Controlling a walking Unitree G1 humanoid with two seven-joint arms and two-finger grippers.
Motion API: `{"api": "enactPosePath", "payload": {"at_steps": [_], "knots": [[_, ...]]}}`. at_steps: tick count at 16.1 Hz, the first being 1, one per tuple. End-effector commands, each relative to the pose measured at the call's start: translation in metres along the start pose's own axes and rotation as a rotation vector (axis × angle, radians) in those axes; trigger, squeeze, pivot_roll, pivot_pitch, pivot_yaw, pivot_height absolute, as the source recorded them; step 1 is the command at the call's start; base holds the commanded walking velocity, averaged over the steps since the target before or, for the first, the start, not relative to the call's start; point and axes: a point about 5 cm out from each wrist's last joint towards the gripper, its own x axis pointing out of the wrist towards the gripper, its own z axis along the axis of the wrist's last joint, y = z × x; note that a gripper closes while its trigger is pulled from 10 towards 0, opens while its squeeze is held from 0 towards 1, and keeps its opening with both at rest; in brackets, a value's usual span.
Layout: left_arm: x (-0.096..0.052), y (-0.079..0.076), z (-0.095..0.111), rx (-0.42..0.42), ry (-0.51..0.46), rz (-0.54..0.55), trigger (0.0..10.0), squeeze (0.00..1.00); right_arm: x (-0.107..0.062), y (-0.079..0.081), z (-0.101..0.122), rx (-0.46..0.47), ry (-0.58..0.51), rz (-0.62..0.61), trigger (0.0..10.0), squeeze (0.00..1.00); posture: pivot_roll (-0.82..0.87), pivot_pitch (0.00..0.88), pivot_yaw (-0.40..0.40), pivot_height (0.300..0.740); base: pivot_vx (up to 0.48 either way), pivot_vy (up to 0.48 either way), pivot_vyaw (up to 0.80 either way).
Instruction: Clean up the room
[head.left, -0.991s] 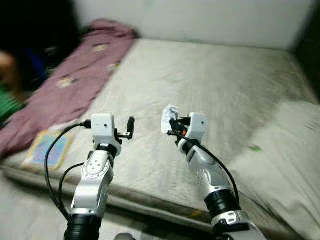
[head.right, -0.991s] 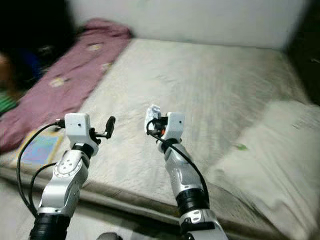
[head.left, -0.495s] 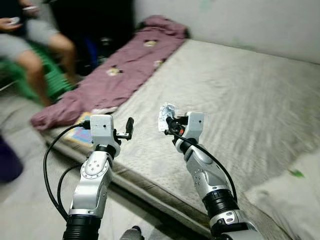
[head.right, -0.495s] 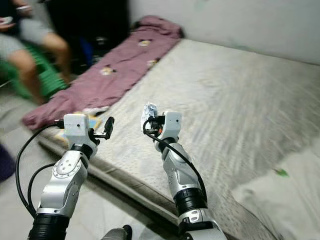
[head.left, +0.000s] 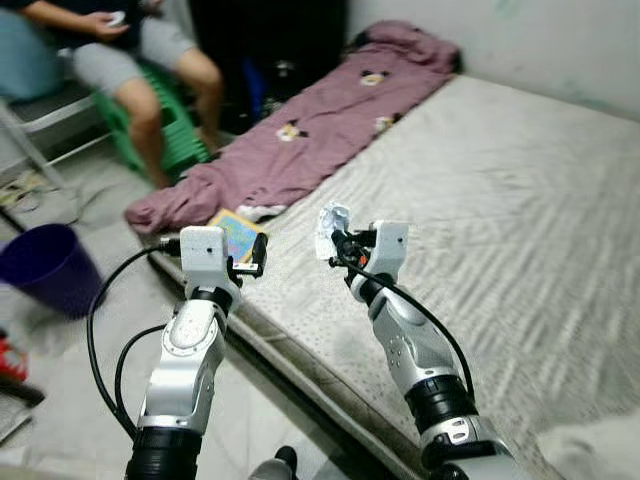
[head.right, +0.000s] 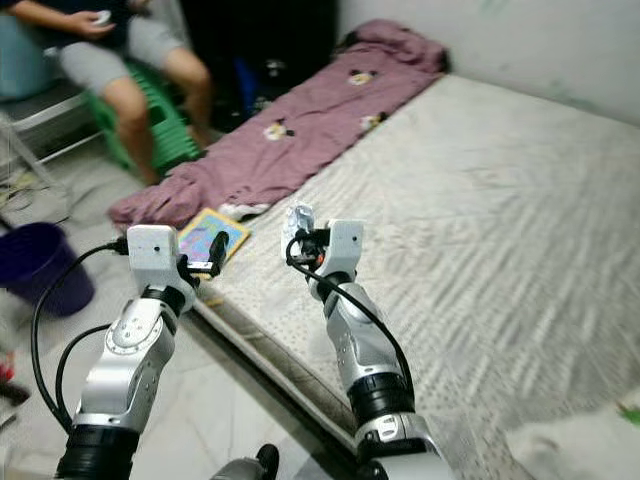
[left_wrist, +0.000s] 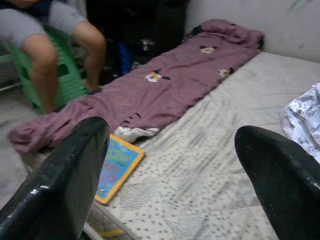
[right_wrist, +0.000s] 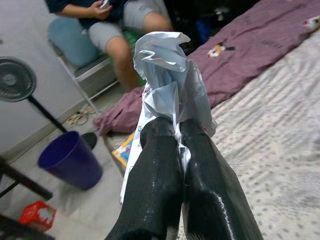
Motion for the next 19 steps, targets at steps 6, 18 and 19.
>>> {"api": "enactPosePath", "payload": {"at_steps": [6, 18, 19], "knots": [[0.003, 0.005, 0.002, 0.03, -0.013, 0.012, 10.0, 0.0, 0.0, -0.006, 0.007, -0.037, -0.034, -0.017, 10.0, 0.0, 0.08, 0.0, 0.069, 0.74, 0.0, 0.0, 0.48], [0.006, 0.006, 0.001, 0.009, -0.011, 0.006, 10.0, 0.0, -0.018, -0.027, 0.01, -0.078, -0.058, -0.056, 10.0, 0.0, 0.07, 0.0, 0.079, 0.74, 0.0, 0.167, 0.0], [0.006, 0.006, 0.002, 0.012, -0.012, 0.006, 10.0, 0.0, -0.017, -0.026, 0.011, -0.08, -0.06, -0.054, 10.0, 0.0, 0.07, 0.0, 0.08, 0.74, 0.0, 0.48, 0.0]]}}
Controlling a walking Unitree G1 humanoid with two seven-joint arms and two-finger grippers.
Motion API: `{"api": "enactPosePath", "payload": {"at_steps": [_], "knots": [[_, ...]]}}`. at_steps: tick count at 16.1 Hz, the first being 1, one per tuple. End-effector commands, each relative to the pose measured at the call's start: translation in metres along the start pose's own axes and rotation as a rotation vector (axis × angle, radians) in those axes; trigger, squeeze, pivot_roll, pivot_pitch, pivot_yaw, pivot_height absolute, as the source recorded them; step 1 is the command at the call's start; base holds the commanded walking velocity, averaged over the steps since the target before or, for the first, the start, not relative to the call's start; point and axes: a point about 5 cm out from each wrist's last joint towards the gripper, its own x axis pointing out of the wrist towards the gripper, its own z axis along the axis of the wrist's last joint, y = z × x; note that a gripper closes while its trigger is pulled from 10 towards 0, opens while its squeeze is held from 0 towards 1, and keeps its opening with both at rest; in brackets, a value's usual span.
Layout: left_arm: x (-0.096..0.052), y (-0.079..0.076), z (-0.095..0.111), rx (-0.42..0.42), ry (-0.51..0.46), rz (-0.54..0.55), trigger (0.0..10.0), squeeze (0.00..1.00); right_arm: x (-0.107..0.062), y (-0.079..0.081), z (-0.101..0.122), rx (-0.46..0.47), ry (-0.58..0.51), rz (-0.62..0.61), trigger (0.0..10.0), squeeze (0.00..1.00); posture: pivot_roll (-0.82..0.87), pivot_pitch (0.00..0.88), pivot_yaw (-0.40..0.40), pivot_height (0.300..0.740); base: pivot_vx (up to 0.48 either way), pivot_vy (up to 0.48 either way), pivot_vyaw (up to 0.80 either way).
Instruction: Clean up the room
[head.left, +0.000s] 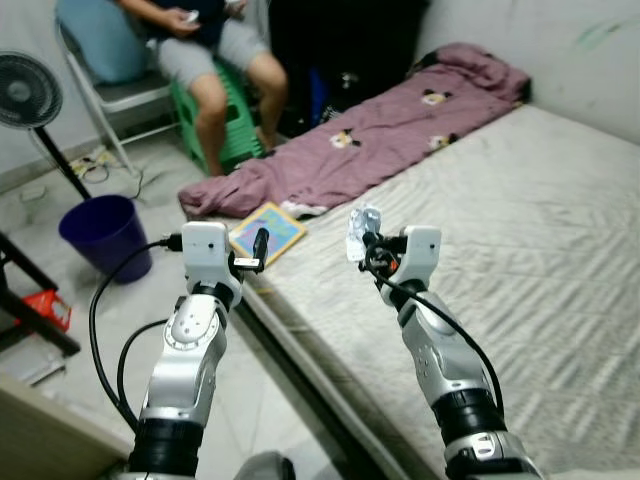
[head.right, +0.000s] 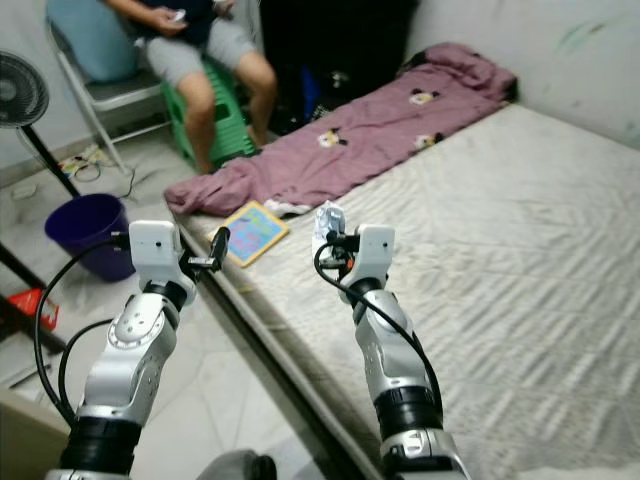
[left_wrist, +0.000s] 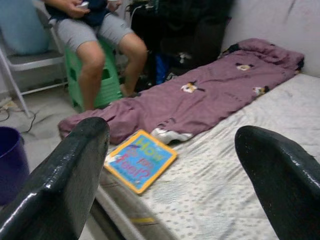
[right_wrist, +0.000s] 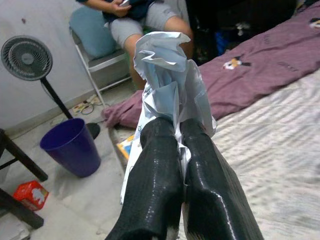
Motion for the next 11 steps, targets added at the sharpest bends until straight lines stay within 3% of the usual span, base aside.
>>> {"api": "enactPosePath", "payload": {"at_steps": [1, 4, 9, 11], "knots": [[0.001, 0.006, 0.0, 0.007, 0.001, 0.01, 10.0, 0.0, 0.002, 0.007, 0.004, -0.005, -0.013, 0.024, 10.0, 0.0, 0.07, 0.0, 0.081, 0.74, 0.0, 0.48, 0.0], [0.001, 0.006, 0.001, 0.009, -0.005, 0.01, 10.0, 0.0, 0.001, 0.009, 0.005, -0.06, -0.019, 0.044, 10.0, 0.0, 0.07, 0.0, 0.08, 0.74, 0.0, 0.44, 0.0], [0.0, 0.008, 0.003, 0.032, -0.023, 0.032, 10.0, 0.0, -0.004, 0.011, 0.008, -0.045, -0.032, 0.05, 10.0, 0.0, 0.06, 0.0, 0.081, 0.74, 0.0, 0.0, 0.0], [-0.002, 0.01, -0.001, 0.045, -0.012, 0.036, 10.0, 0.0, -0.009, 0.009, 0.009, -0.068, -0.051, 0.037, 10.0, 0.0, 0.05, 0.0, 0.088, 0.74, 0.0, 0.0, 0.8]]}}
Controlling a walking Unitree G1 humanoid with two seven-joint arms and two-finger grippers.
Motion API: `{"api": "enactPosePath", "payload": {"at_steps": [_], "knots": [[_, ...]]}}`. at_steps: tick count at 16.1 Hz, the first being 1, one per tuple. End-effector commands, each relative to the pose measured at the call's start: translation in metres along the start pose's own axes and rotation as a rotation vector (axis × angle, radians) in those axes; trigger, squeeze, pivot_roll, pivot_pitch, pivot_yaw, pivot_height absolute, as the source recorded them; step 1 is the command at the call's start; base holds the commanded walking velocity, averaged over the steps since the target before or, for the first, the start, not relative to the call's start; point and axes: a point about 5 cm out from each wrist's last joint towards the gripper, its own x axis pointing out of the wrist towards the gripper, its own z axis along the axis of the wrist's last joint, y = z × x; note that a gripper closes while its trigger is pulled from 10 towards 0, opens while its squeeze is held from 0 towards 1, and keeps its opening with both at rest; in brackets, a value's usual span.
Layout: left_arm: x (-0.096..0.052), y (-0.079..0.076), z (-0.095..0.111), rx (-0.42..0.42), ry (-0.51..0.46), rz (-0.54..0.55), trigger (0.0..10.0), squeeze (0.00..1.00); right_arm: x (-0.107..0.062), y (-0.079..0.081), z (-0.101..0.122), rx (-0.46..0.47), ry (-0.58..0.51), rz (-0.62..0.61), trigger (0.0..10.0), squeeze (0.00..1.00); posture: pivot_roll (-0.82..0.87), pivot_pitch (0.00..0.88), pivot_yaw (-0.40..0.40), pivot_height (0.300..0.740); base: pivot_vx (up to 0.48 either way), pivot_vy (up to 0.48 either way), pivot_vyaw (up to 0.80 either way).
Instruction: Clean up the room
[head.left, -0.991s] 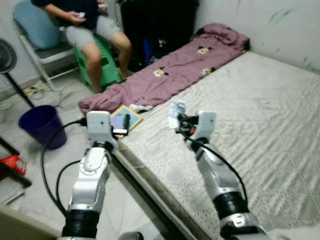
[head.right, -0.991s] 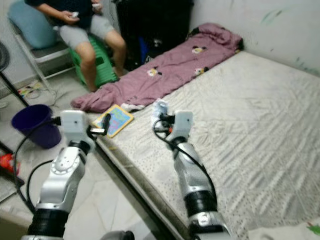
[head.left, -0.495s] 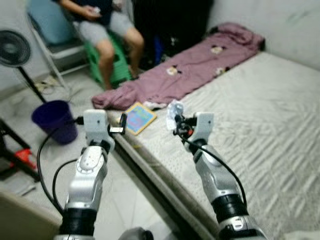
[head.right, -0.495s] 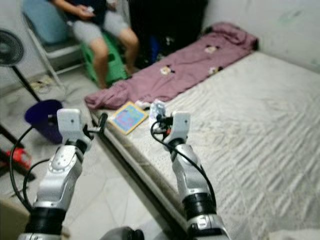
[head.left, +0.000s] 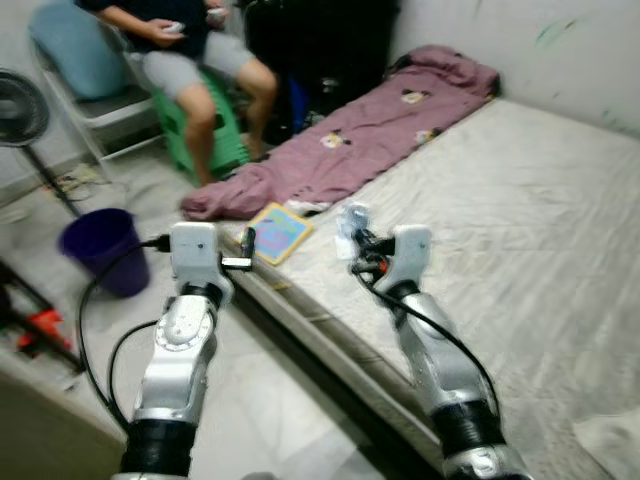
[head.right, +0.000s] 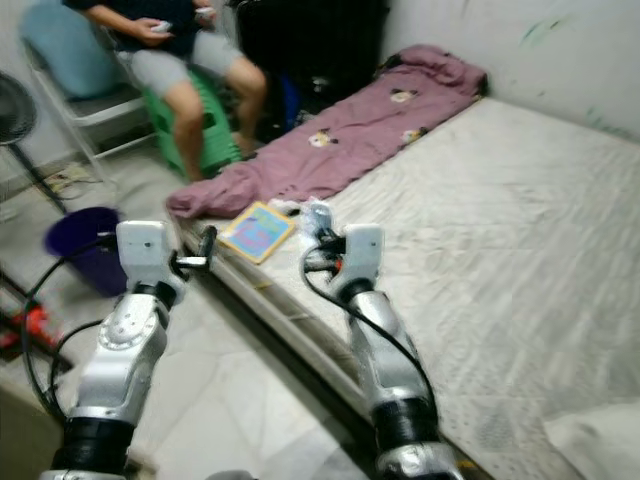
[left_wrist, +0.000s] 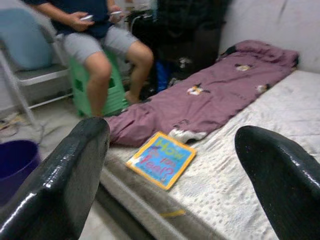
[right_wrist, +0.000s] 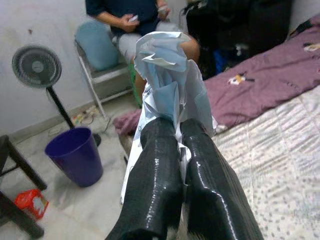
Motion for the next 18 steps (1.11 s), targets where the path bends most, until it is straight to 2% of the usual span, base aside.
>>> {"api": "enactPosePath", "payload": {"at_steps": [1, 6, 9, 10, 13, 18], "knots": [[-0.001, 0.005, -0.001, 0.015, -0.003, 0.01, 10.0, 0.0, 0.0, 0.004, 0.004, 0.005, -0.014, 0.007, 10.0, 0.0, 0.05, 0.0, 0.085, 0.74, 0.0, 0.0, 0.8], [-0.001, 0.004, -0.001, 0.013, -0.003, 0.013, 10.0, 0.0, -0.002, 0.006, 0.005, 0.002, -0.011, 0.016, 10.0, 0.0, 0.06, 0.0, 0.076, 0.74, 0.0, 0.0, 0.8], [-0.005, 0.006, -0.004, 0.003, 0.008, 0.003, 10.0, 0.0, -0.01, -0.005, 0.009, -0.027, -0.036, -0.049, 10.0, 0.0, 0.06, 0.0, 0.074, 0.74, 0.0, 0.0, 0.8], [-0.006, 0.008, -0.005, 0.006, 0.011, 0.006, 10.0, 0.0, -0.016, -0.015, 0.012, -0.054, -0.062, -0.115, 10.0, 0.0, 0.05, 0.0, 0.081, 0.74, 0.0, 0.0, 0.8], [-0.005, 0.008, -0.005, 0.013, 0.014, 0.002, 10.0, 0.0, -0.024, -0.027, 0.014, -0.074, -0.078, -0.198, 10.0, 0.0, 0.04, 0.0, 0.102, 0.74, 0.0, 0.0, 0.8], [0.003, 0.002, -0.001, 0.018, 0.003, -0.039, 10.0, 0.0, -0.028, -0.027, 0.012, -0.09, -0.073, -0.217, 10.0, 0.0, 0.02, 0.0, 0.116, 0.74, 0.0, 0.0, 0.8]]}}
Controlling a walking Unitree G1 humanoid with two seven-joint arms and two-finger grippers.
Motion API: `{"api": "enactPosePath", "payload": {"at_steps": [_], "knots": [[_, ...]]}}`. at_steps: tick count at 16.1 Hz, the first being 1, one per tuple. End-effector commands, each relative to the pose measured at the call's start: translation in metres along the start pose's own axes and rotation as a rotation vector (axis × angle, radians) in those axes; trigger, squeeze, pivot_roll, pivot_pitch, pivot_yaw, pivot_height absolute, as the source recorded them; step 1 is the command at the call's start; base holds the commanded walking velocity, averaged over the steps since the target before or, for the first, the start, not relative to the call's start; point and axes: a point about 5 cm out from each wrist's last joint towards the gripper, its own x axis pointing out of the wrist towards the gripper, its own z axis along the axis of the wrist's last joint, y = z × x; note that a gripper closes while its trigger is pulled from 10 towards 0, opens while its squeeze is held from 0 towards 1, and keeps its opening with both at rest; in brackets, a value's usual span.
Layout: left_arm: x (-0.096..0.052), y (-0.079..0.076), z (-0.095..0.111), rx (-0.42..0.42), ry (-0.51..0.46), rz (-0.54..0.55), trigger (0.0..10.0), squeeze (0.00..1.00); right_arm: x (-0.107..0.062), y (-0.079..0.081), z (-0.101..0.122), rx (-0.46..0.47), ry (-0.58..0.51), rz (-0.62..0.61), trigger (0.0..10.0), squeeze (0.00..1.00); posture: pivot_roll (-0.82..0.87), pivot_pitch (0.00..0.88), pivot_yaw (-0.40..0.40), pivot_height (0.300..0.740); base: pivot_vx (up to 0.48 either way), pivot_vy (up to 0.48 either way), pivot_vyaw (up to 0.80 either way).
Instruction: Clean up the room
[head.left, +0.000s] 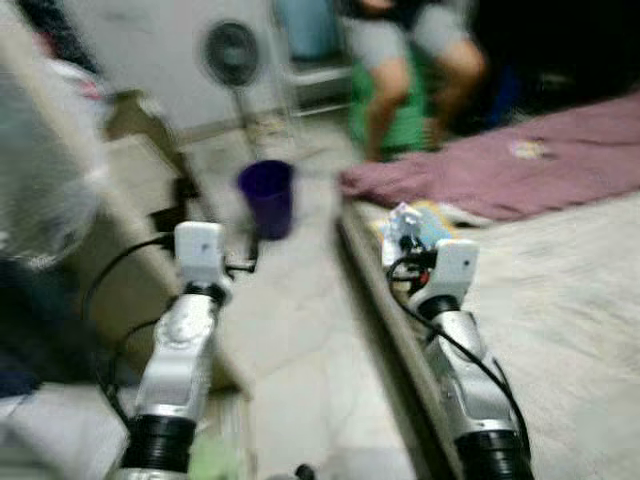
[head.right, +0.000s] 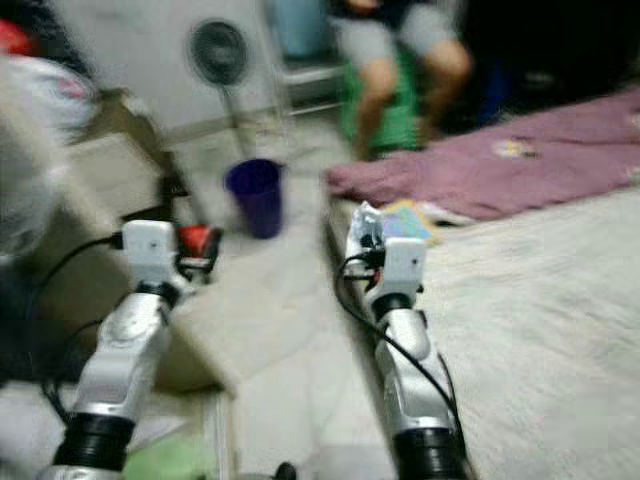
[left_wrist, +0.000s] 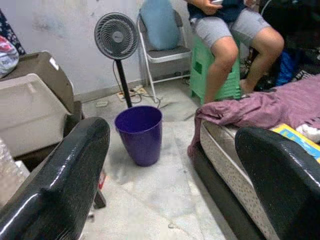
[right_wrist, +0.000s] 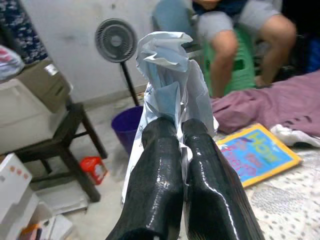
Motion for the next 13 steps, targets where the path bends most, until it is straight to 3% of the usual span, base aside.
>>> {"api": "enactPosePath", "payload": {"at_steps": [1, 2, 9, 13], "knots": [[0.0, 0.006, -0.001, 0.005, 0.003, 0.01, 10.0, 0.0, 0.0, 0.002, 0.005, -0.017, -0.019, 0.001, 10.0, 0.0, 0.03, 0.0, 0.109, 0.74, 0.0, 0.0, 0.8], [-0.001, 0.006, -0.001, 0.004, 0.003, 0.011, 10.0, 0.0, 0.0, 0.002, 0.005, -0.021, -0.018, 0.001, 10.0, 0.0, 0.03, 0.0, 0.109, 0.74, 0.0, 0.0, 0.8], [-0.001, 0.003, -0.002, -0.002, 0.001, 0.0, 10.0, 0.0, 0.003, 0.002, -0.001, -0.037, 0.005, -0.028, 10.0, 0.0, 0.04, 0.0, 0.111, 0.74, 0.0, 0.0, 0.0], [-0.018, 0.017, -0.007, -0.007, 0.001, 0.103, 10.0, 0.0, 0.012, 0.018, -0.005, -0.058, 0.043, 0.092, 10.0, 0.0, 0.12, 0.0, 0.021, 0.74, 0.0, 0.0, 0.0]]}}
